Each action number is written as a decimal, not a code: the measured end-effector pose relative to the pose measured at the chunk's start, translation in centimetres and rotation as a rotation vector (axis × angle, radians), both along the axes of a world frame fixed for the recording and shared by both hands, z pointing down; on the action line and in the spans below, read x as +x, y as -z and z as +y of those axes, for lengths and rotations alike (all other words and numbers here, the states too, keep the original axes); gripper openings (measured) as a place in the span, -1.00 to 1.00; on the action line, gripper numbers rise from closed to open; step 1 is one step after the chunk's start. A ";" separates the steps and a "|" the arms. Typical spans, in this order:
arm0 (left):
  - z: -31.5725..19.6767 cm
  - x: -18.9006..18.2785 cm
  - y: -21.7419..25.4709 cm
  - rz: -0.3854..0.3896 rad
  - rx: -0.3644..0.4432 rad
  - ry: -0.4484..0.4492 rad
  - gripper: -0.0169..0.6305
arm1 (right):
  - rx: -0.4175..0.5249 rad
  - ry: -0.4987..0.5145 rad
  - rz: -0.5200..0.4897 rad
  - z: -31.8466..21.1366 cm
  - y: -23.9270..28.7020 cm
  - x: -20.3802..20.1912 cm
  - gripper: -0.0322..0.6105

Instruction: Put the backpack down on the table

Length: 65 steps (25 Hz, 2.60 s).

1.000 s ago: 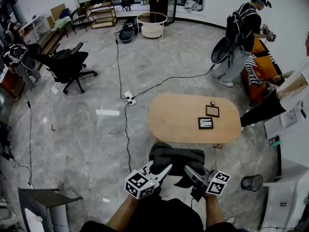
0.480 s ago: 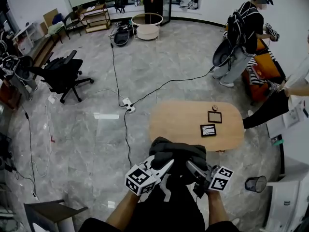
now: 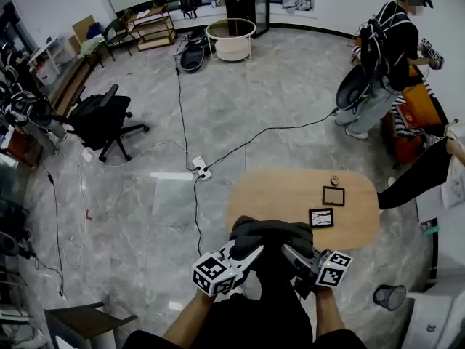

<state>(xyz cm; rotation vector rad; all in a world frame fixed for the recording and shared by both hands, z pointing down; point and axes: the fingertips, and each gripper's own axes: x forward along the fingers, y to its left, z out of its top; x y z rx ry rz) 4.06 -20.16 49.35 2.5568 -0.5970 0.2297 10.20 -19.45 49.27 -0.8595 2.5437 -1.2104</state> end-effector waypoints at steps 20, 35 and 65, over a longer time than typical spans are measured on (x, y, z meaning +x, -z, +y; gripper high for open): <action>-24.8 7.8 -5.2 -0.087 0.023 0.100 -0.81 | -0.020 0.155 0.027 -25.0 -5.5 7.9 -0.82; -23.4 7.0 -13.6 -0.153 -0.116 0.050 -0.77 | -0.185 0.139 0.146 -22.7 -14.8 8.1 -0.57; -19.2 1.8 -18.1 -0.266 -0.197 0.237 -0.25 | 0.292 0.255 0.945 -35.1 -11.0 6.9 -0.28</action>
